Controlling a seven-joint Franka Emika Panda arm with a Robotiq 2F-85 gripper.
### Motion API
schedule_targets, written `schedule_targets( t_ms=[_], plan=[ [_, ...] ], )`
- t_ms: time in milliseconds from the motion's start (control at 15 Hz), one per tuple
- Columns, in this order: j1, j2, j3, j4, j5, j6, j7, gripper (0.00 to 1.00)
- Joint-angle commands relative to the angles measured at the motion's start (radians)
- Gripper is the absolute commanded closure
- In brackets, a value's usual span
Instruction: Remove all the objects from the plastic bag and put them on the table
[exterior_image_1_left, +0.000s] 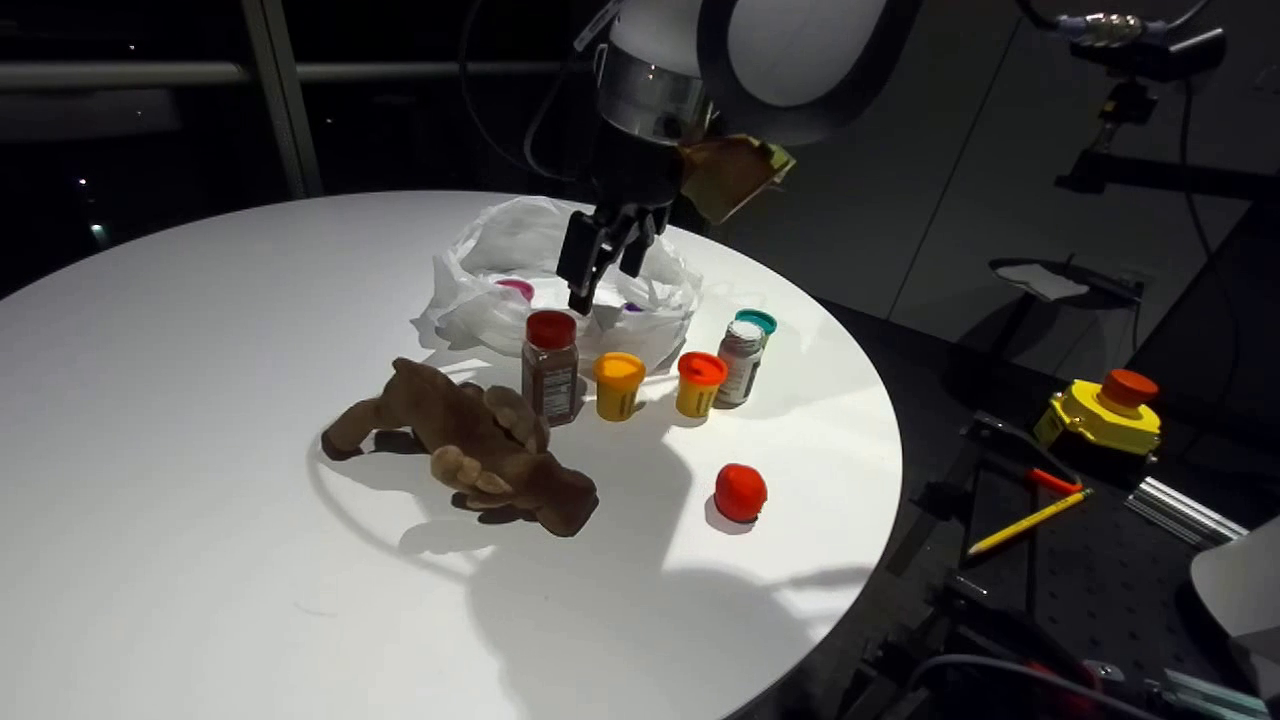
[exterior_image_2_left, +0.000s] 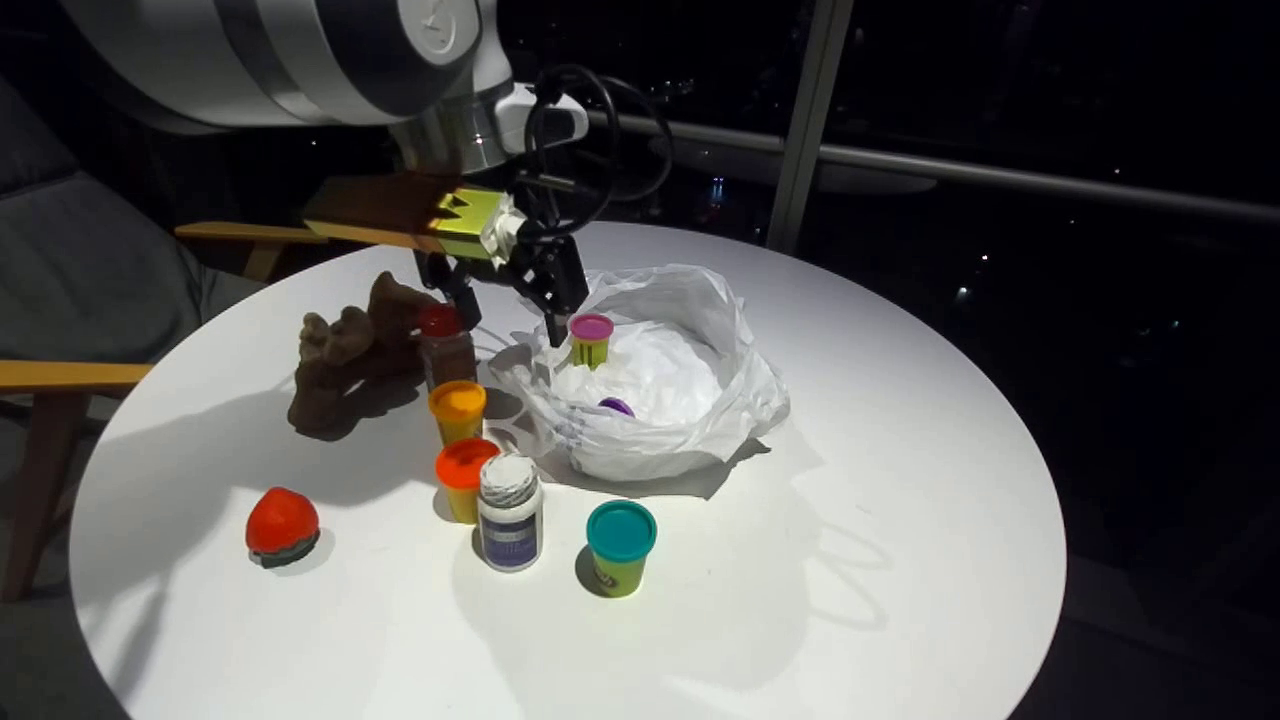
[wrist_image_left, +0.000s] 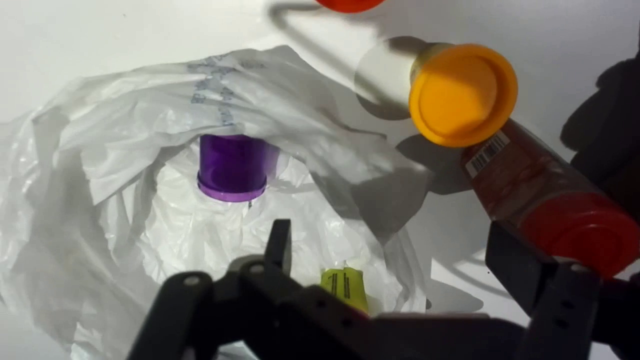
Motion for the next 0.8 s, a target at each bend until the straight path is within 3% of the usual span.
schedule_targets(
  t_ms=[0,400,733],
  plan=[
    [-0.054,-0.015,0.037,0.064,0.014,-0.069,0.001,0.00],
    [-0.120,0.089,0.025,0.168,0.029,-0.094,0.026,0.00],
    [-0.202,0.191,0.080,0.220,0.127,-0.158,-0.029,0.00]
  ],
)
